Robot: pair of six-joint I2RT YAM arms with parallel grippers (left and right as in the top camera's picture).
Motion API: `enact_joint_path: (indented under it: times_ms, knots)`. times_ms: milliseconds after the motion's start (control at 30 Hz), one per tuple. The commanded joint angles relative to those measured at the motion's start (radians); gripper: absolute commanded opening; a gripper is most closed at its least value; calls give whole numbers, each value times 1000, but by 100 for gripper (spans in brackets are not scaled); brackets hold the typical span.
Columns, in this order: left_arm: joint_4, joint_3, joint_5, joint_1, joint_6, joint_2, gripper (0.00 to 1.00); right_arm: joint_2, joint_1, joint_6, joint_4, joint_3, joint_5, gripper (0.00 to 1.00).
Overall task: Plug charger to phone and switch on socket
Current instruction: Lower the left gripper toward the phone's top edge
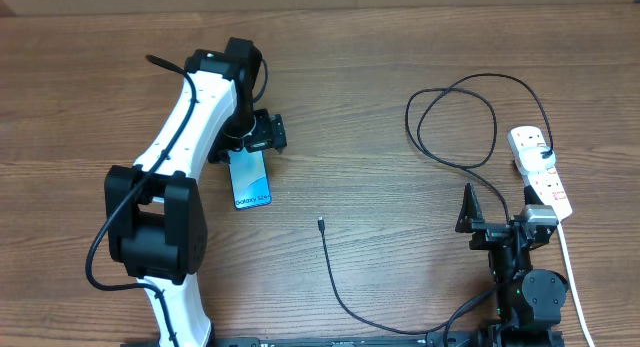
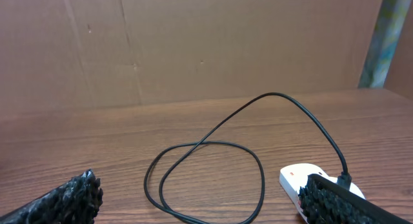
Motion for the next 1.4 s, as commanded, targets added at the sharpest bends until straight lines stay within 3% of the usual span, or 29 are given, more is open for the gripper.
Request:
enact_joint_path:
  times_ms: [0, 233, 833, 1367]
  knots:
    - [-2, -10, -76, 21, -37, -10, 99, -4, -2, -8, 7, -11, 8, 100]
    - [74, -63, 24, 42, -39, -10, 100, -4, -2, -8, 7, -11, 8, 100]
    - [183, -145, 9, 29, 2, -10, 99, -4, -2, -8, 7, -11, 8, 100]
    - [182, -216, 28, 29, 11, -10, 100, -4, -2, -8, 7, -11, 8, 100]
